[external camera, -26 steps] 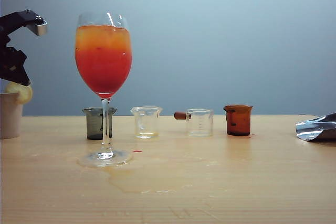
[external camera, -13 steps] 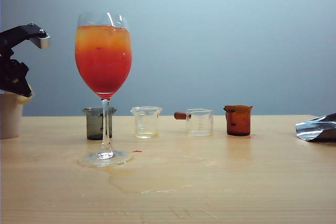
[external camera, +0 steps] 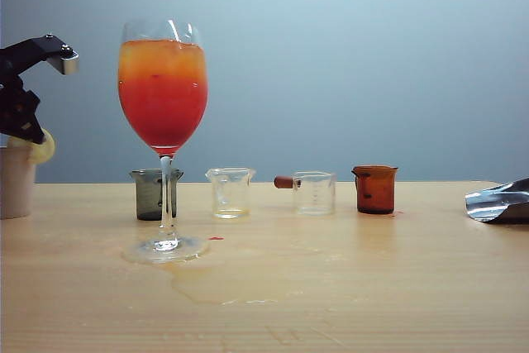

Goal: Pick up the lemon slice from the paper cup on the left and carefully insert it into the rim of the goblet.

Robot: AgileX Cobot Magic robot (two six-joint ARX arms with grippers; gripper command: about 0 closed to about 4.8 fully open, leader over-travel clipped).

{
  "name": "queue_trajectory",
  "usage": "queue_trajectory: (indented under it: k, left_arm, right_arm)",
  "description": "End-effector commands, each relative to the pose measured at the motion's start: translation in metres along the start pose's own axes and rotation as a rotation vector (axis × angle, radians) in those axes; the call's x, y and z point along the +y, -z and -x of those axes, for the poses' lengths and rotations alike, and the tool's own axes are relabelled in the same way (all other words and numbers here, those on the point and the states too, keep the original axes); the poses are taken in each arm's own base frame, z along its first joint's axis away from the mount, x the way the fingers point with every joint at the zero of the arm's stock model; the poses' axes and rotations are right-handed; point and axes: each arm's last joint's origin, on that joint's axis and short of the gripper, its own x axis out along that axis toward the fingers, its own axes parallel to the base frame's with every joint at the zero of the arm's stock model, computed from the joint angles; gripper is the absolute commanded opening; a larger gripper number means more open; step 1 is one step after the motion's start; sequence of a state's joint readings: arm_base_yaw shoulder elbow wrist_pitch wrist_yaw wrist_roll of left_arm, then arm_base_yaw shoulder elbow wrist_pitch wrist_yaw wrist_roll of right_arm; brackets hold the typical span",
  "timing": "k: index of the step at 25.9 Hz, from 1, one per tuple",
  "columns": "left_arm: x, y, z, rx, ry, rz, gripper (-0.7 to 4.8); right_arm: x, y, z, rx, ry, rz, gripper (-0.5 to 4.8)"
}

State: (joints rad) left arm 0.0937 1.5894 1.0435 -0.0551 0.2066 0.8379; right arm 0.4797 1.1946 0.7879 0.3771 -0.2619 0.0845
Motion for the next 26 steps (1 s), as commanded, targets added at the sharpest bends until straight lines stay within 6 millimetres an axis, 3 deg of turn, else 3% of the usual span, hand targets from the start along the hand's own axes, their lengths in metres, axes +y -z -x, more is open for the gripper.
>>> queue_trajectory:
  k: [1,7,9,10,18,26]
  left_arm:
    - [0.001,-0.001,0.001,-0.002,-0.008,-0.002,1.11]
    - [0.001,-0.001,0.001,0.002,-0.005,-0.001,0.98]
    - [0.001,-0.001,0.001,0.001,-0.006,-0.001,0.08]
    - [0.001,-0.001,0.001,0.001,-0.005,-0.001,-0.06]
    - [0.003,-0.005,0.006,-0.02,-0.024,-0.006,-0.06]
    - [0.021,-0.03,0.033,-0.114,-0.104,0.047,-0.06]
  right_arm:
    - [0.001,-0.004,0.001,-0.023,-0.001,0.013,-0.01]
    - [0.001,-0.004,0.001,-0.031,-0.001,0.015,-0.01]
    - [0.001,-0.005,0.001,-0.037,-0.002,0.017,-0.01]
    - [0.001,-0.005,0.001,-0.041,-0.001,0.018,-0.01]
    - [0.0,-0.007,0.001,-0.055,0.014,0.02,-0.01]
    - [0.001,-0.008,0.001,-0.062,0.01,0.022,-0.01]
